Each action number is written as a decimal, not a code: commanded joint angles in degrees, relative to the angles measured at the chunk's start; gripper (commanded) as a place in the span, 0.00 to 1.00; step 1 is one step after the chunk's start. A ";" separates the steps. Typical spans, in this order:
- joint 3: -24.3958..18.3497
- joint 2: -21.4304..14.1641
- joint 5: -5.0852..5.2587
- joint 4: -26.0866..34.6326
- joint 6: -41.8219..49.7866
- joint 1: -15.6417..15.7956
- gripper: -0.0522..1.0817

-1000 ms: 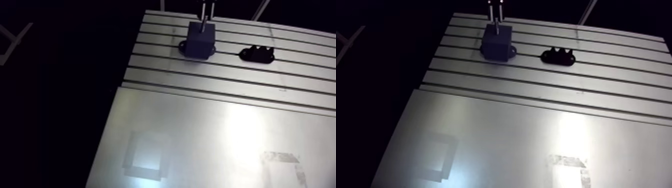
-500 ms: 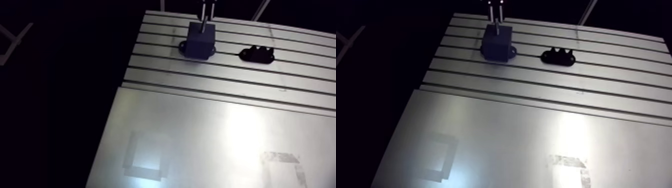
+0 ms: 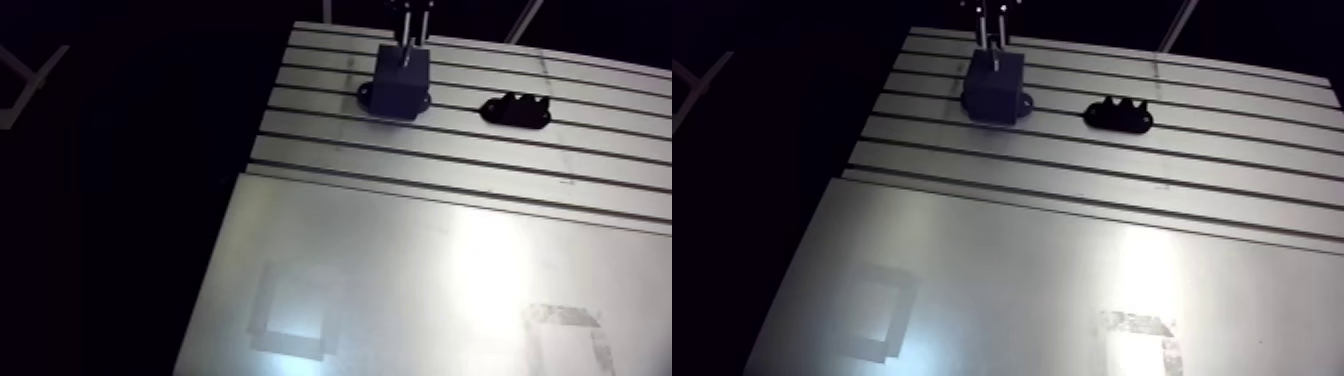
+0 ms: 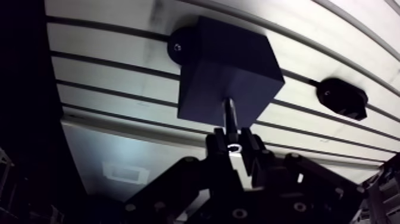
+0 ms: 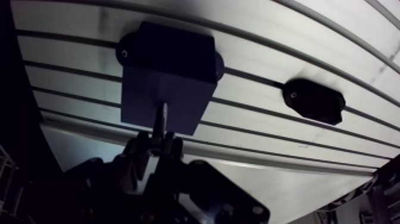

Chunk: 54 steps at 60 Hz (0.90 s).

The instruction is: Pick up the M10 bolt and insert it into the hole until fully seated.

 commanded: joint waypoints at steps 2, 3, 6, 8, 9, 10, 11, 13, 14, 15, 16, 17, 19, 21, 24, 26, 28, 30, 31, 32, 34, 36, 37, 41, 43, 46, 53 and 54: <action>0.18 -0.10 0.00 0.00 0.00 0.10 0.98; 0.18 -0.10 0.00 0.00 -0.07 0.10 0.98; 0.18 -0.17 0.00 0.00 -0.09 0.10 0.96; 0.18 -0.19 0.08 0.00 -0.16 0.10 0.93; 0.18 -0.19 0.01 0.00 -0.25 0.10 0.86; 0.18 -0.19 0.01 0.00 -0.41 0.10 0.67; 0.18 -0.19 0.01 0.00 -0.41 0.10 0.67; 0.18 -0.11 0.00 0.15 -0.58 0.10 0.19; 0.11 -0.03 0.00 0.39 -0.68 0.10 0.11; 0.11 -0.03 0.00 0.39 -0.68 0.10 0.11; 0.17 -0.09 -0.15 0.28 -0.70 0.10 0.05; 0.17 -0.09 -0.15 0.28 -0.70 0.10 0.05; 0.26 -0.17 -0.32 0.19 -0.63 0.10 0.05; 0.34 -0.19 -0.42 0.25 -0.62 0.10 0.05; 0.36 -0.27 -0.60 0.18 -0.61 0.10 0.05; 0.36 -0.28 -0.61 0.10 -0.69 0.02 0.05; 0.29 -0.28 -0.61 0.09 -0.70 0.01 0.05; 0.27 -0.35 -0.61 0.09 -0.70 0.01 0.05; 0.20 -0.36 -0.54 0.09 -0.70 -0.07 0.05; 0.20 -0.36 -0.54 0.09 -0.70 -0.07 0.05; 0.19 -0.36 -0.53 0.09 -0.70 -0.15 0.05; 0.11 -0.36 -0.52 0.09 -0.70 -0.24 0.05; 0.02 -0.36 -0.52 0.09 -0.70 -0.33 0.05; -0.30 -0.52 -0.45 0.01 -0.47 -0.34 0.05; -0.49 -0.69 -0.51 0.07 -0.44 -0.42 0.05; -0.74 -0.79 -0.52 0.08 -0.29 -0.50 0.05; -1.12 -2.88 0.07 0.25 0.00 -1.09 0.05; -1.12 -2.88 0.07 0.25 0.00 -1.09 0.05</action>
